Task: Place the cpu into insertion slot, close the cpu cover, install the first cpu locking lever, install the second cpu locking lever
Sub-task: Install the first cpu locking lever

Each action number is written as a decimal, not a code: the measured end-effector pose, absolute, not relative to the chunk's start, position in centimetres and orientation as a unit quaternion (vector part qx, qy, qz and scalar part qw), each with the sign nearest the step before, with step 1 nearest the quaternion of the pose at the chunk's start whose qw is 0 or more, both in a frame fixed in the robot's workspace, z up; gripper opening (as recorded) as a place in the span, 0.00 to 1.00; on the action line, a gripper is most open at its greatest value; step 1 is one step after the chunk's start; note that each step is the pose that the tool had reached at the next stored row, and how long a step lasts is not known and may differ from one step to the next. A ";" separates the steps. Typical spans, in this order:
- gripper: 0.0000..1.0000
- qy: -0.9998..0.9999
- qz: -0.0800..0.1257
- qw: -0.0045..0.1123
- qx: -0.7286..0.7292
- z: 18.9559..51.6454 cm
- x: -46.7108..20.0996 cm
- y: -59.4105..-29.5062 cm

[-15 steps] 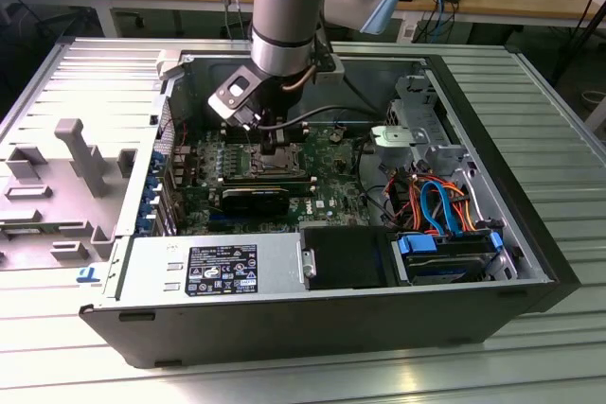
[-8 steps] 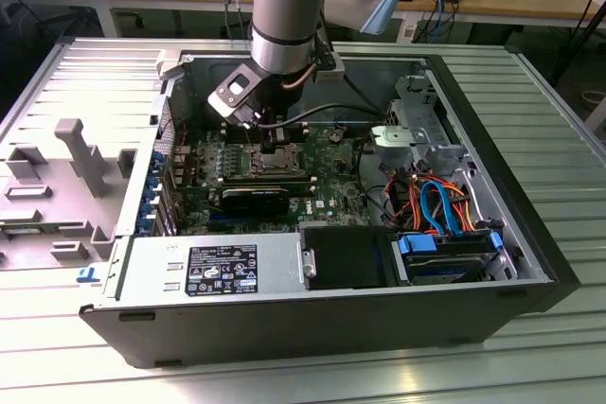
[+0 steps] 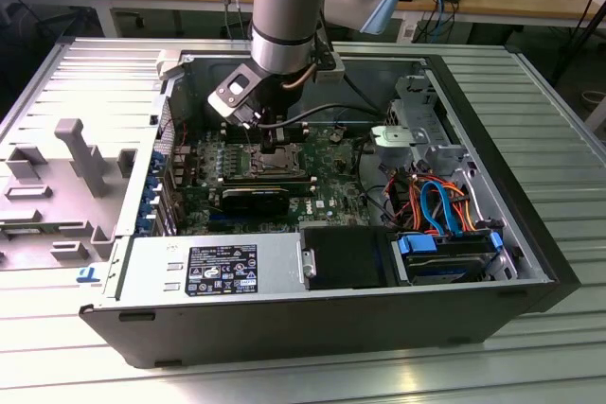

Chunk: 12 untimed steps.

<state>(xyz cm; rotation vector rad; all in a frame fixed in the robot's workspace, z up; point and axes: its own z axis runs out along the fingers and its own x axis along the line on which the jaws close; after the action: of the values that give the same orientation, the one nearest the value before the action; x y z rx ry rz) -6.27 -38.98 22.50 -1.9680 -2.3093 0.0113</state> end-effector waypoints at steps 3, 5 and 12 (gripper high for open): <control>0.11 -0.760 0.004 0.054 -0.648 22.5 -6.3 -39.0; 0.11 -0.761 0.004 0.054 -0.646 22.5 -6.3 -39.0; 0.11 -0.780 0.005 0.054 -0.623 22.5 -6.3 -39.0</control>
<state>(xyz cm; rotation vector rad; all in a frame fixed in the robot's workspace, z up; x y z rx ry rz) -6.27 -38.98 22.50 -1.8928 -2.3716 0.0164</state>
